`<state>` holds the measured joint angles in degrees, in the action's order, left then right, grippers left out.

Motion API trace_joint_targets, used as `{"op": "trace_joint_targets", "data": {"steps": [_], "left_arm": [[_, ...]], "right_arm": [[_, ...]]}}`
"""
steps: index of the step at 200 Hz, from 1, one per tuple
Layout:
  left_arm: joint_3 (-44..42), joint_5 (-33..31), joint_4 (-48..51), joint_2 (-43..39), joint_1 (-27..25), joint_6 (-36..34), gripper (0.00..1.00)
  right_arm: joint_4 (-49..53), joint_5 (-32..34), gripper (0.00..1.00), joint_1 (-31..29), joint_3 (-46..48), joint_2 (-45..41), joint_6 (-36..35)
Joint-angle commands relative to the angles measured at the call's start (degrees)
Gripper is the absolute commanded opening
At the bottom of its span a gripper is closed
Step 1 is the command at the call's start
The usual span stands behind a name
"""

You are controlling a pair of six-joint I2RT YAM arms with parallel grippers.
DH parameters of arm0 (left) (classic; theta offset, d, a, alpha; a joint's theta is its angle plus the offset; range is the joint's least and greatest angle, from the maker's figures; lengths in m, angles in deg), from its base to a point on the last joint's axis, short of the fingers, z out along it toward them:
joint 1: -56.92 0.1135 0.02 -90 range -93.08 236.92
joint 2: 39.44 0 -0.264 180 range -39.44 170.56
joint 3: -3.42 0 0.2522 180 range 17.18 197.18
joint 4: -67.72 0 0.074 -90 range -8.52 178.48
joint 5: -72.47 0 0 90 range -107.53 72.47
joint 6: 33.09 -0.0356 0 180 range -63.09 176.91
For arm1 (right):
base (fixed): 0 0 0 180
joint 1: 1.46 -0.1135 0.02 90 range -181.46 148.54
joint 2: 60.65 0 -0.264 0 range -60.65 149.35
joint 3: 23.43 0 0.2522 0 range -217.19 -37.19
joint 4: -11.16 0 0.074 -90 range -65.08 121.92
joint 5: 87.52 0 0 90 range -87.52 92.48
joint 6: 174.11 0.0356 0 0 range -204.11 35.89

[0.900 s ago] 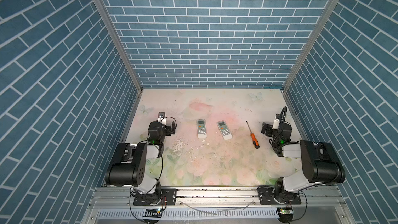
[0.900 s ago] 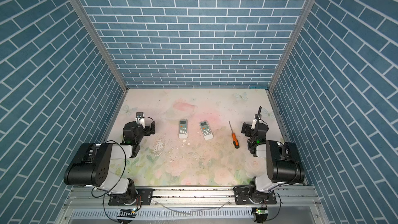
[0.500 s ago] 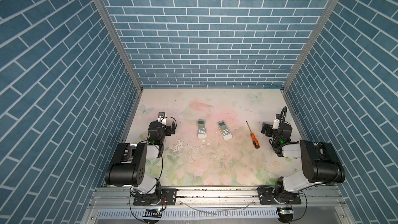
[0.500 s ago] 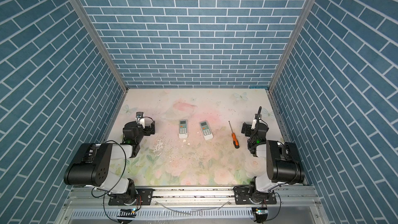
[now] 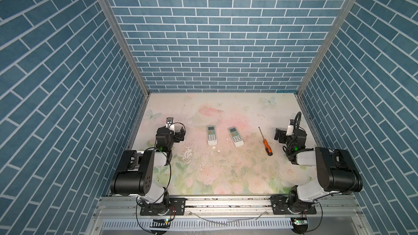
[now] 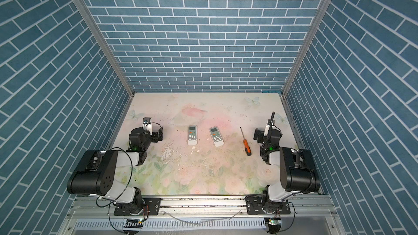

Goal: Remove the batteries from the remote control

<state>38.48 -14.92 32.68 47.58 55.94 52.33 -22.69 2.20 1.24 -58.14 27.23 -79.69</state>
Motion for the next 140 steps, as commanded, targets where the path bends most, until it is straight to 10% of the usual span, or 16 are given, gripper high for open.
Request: {"op": "trace_joint_targets", "data": {"steps": [1, 117, 140], "left_arm": [[0.69, -0.24, -1.20, 0.69, 0.45, -0.42, 1.00], [0.79, 0.72, -0.26, -0.48, 0.45, -0.83, 1.00], [3.73, -1.63, 12.08, -9.56, 0.45, 0.13, 1.00]], "right_arm": [[-1.42, -0.50, 0.99, 0.20, -1.81, 0.43, -1.96], [-1.65, 0.00, 0.99, 0.20, -1.60, -0.13, -1.86], [14.04, -1.88, 0.99, 0.21, -5.33, -10.59, -1.51]]}}
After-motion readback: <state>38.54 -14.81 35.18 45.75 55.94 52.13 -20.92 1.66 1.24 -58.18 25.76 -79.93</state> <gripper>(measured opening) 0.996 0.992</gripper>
